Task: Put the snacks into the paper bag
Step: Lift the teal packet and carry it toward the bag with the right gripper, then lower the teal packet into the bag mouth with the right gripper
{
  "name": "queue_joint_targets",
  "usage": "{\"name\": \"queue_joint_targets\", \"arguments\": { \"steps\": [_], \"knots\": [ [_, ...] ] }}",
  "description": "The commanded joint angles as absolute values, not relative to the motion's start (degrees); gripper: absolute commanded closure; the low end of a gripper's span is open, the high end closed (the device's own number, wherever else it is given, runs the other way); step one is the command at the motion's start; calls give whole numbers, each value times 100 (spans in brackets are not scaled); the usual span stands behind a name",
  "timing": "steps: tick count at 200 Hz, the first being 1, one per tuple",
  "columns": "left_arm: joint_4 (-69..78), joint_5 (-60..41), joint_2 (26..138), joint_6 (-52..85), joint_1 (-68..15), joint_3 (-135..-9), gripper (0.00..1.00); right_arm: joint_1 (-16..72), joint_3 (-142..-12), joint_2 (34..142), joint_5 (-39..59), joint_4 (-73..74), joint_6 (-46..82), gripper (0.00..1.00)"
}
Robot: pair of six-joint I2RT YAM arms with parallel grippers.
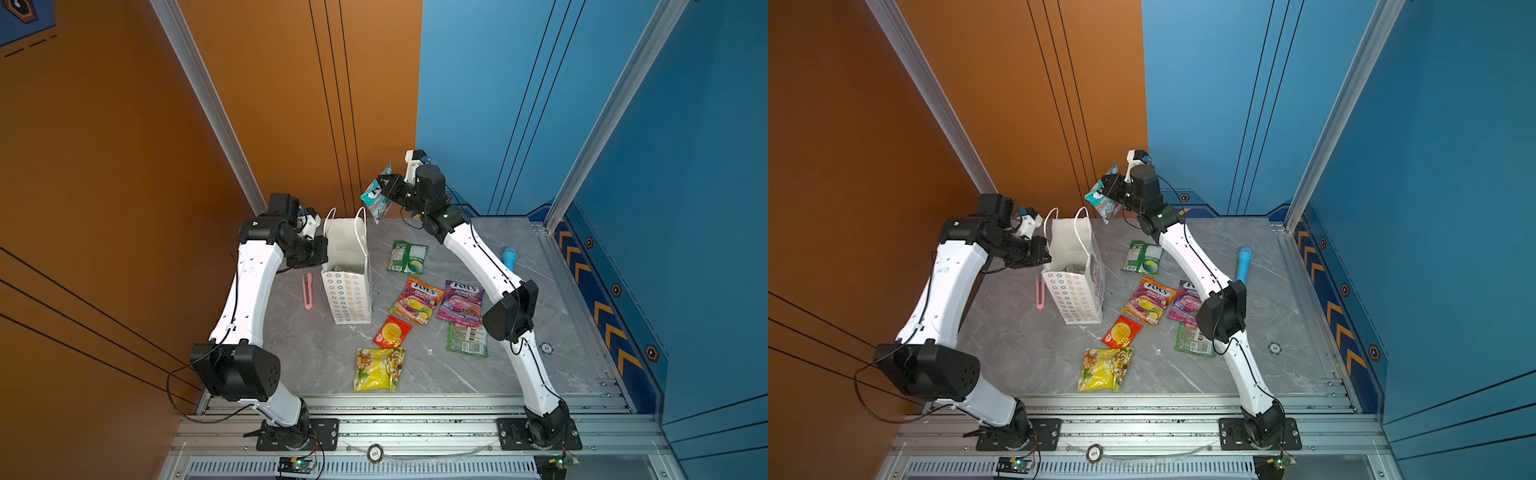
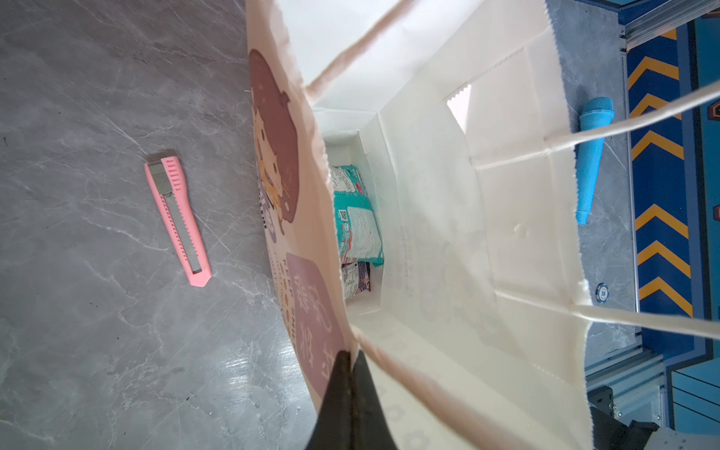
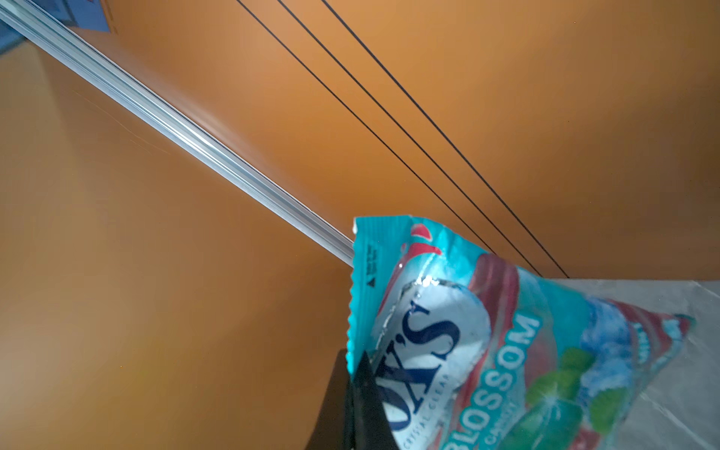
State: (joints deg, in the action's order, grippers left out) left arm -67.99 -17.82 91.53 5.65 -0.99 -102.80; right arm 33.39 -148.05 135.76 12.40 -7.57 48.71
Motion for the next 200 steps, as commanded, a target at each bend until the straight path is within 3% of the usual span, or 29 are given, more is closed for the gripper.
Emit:
{"name": "queue_joint_targets", "arguments": {
  "steps": [1,100,200],
  "knots": [
    [-6864,-1864,9158,546,-155,-10406,100,3388,-15080,13589,1352,156,5058,100],
    [-6864,-1861,9215,548,-167,-10450,100,3596,-15280,13567,1909,386,5124,100],
    [-6864,-1758,9266,583,-176,-10503,100,3793,-15262,13080,2934,-369,4765,100]
  ]
}}
